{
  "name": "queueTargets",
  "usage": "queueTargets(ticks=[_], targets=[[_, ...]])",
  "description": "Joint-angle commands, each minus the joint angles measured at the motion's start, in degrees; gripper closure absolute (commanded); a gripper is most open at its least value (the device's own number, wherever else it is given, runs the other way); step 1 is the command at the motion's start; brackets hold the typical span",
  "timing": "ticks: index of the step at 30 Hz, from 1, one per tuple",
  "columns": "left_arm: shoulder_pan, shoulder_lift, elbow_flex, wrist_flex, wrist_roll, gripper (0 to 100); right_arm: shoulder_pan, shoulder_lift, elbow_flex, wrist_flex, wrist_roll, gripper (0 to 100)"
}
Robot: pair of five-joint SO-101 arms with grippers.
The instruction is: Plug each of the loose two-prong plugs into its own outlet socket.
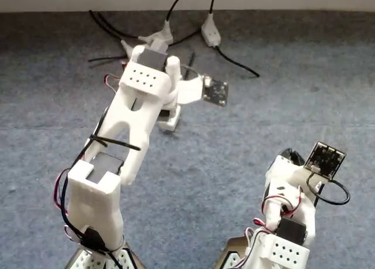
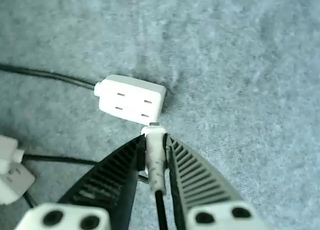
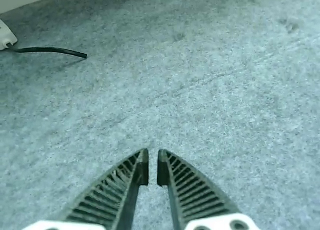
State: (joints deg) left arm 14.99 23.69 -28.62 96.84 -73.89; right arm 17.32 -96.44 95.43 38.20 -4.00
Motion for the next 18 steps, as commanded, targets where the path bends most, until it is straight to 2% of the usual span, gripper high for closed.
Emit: queueTargets(ticks=[1, 12, 18], targets=[[1.5, -0.4, 3.6, -2.2, -7.7, 99, -0.7, 0.0, 5.8, -0.8, 0.8, 94.7], [1.5, -0.4, 7.4, -9.3, -15.3, 99, -0.7, 0.0, 5.8, -0.9, 0.8, 94.7], [1.2, 2.8, 6.8, -13.0, -15.8, 99, -0.7, 0.0, 5.8, -1.0, 0.8, 94.7]])
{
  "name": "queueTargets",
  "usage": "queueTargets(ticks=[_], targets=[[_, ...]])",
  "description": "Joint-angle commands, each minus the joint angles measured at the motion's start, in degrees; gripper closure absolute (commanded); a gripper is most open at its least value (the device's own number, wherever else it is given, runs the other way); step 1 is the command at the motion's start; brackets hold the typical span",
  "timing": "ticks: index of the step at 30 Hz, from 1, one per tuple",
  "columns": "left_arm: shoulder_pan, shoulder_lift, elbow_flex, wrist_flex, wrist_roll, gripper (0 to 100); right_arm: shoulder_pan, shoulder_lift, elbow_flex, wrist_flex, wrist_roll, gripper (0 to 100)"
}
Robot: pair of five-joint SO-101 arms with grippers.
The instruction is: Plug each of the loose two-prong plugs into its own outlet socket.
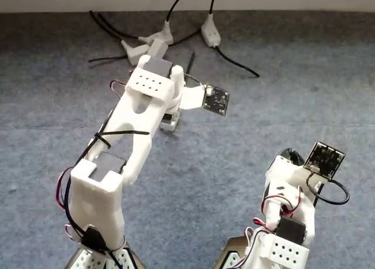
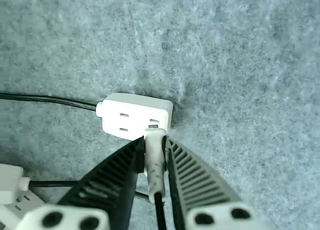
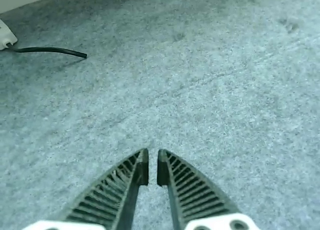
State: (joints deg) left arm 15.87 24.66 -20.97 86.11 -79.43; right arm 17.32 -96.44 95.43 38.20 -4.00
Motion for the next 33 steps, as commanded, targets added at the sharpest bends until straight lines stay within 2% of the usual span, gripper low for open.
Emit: queueTargets(ticks=[1, 5, 18, 20, 26, 33], targets=[[0.3, 2.9, -0.8, -2.6, -10.3, 99, -0.7, 0.0, 5.8, -1.0, 0.8, 94.7], [0.2, 6.0, -0.9, -2.8, -12.5, 99, -0.7, 0.0, 5.8, -1.0, 0.8, 94.7], [-3.6, 7.1, -6.0, -2.4, -12.7, 99, -0.7, 0.0, 5.8, -1.1, 0.8, 94.7], [-3.8, 7.1, -5.9, -2.2, -14.8, 99, -0.7, 0.0, 5.8, -1.1, 0.8, 94.7], [-2.2, 7.1, -5.9, 3.1, -15.8, 99, -0.7, 0.0, 5.7, -1.1, 0.8, 94.7], [-0.2, 7.1, -6.1, 4.6, -15.6, 99, -0.7, 0.0, 5.7, -1.1, 0.8, 94.7]])
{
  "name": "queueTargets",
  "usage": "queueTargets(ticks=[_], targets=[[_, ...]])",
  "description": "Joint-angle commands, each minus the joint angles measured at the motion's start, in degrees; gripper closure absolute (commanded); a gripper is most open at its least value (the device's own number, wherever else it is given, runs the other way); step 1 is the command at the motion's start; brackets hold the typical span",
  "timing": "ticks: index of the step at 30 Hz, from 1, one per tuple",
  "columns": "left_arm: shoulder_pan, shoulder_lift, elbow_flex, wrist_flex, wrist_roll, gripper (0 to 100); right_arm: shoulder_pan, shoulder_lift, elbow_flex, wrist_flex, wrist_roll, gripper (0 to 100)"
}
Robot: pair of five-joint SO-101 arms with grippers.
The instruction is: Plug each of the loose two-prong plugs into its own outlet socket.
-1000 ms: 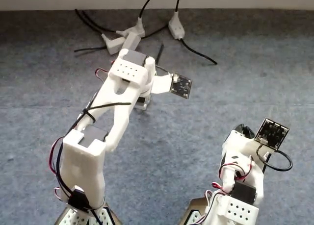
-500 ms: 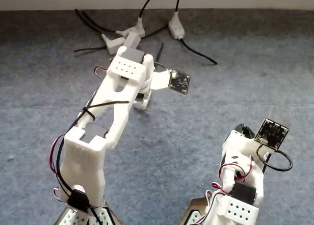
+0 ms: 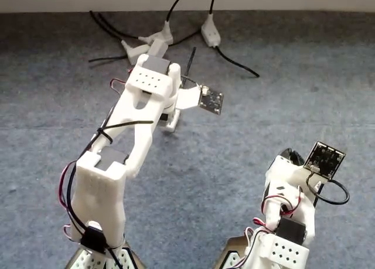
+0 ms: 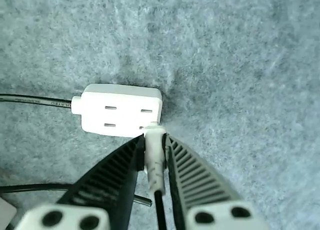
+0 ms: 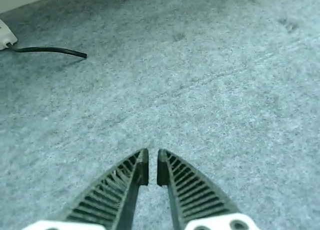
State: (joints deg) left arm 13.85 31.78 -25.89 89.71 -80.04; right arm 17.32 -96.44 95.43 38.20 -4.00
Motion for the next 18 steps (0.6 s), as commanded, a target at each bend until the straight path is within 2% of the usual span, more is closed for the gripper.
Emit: queueTargets(ticks=[1, 9, 13, 18], targets=[[1.9, 0.0, -1.3, 0.8, -14.9, 99, -0.7, 0.0, 5.7, -1.1, 0.8, 94.7], [3.6, 0.0, -1.3, -1.0, -14.9, 99, -0.7, 0.0, 5.7, -1.1, 0.8, 94.7], [2.5, 0.5, -1.0, -5.1, -14.9, 99, -0.7, 0.0, 5.7, -1.1, 0.8, 94.7], [0.7, 4.0, -1.5, -5.8, -15.2, 99, -0.7, 0.0, 5.7, -1.1, 0.8, 94.7]])
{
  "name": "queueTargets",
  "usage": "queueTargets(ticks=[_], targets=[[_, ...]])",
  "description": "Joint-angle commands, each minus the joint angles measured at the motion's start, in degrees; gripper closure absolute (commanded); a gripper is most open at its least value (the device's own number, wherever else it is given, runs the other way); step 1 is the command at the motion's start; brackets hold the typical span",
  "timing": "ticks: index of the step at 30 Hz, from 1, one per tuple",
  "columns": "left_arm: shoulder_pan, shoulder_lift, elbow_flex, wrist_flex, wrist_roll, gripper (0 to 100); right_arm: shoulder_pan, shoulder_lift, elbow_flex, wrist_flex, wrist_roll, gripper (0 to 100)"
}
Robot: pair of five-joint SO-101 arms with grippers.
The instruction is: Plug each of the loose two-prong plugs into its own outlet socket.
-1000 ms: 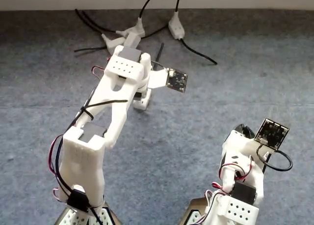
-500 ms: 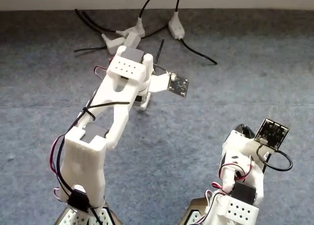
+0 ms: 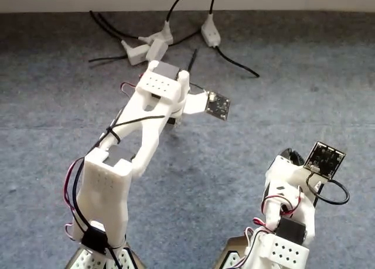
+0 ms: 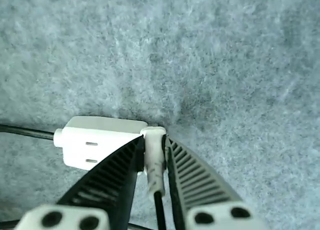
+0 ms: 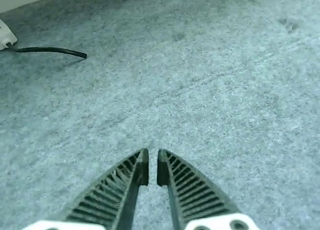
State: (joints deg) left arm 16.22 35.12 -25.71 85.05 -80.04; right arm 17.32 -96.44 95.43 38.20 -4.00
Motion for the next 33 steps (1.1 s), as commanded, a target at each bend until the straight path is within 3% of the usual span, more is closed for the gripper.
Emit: queueTargets(ticks=[1, 10, 17, 24, 30, 33], targets=[[-1.8, 1.2, -1.6, -1.1, -15.2, 99, -0.7, 0.0, 5.7, -1.1, 0.8, 94.7], [-1.9, 2.7, -2.4, -0.7, -15.1, 99, -0.7, 0.0, 5.6, -1.1, 0.8, 94.7], [-1.6, -2.9, -13.7, 10.2, -15.2, 99, -0.7, 0.0, 5.6, -1.1, 0.8, 94.7], [-1.6, -0.9, -19.3, 9.9, -15.2, 99, -0.7, 0.0, 5.6, -1.1, 0.8, 94.7], [-2.3, 7.6, -23.0, 5.9, -15.2, 99, -0.7, 0.0, 5.6, -1.1, 0.8, 94.7], [-2.7, 10.9, -25.9, 7.9, -15.2, 99, -0.7, 0.0, 5.6, -1.1, 0.8, 94.7]])
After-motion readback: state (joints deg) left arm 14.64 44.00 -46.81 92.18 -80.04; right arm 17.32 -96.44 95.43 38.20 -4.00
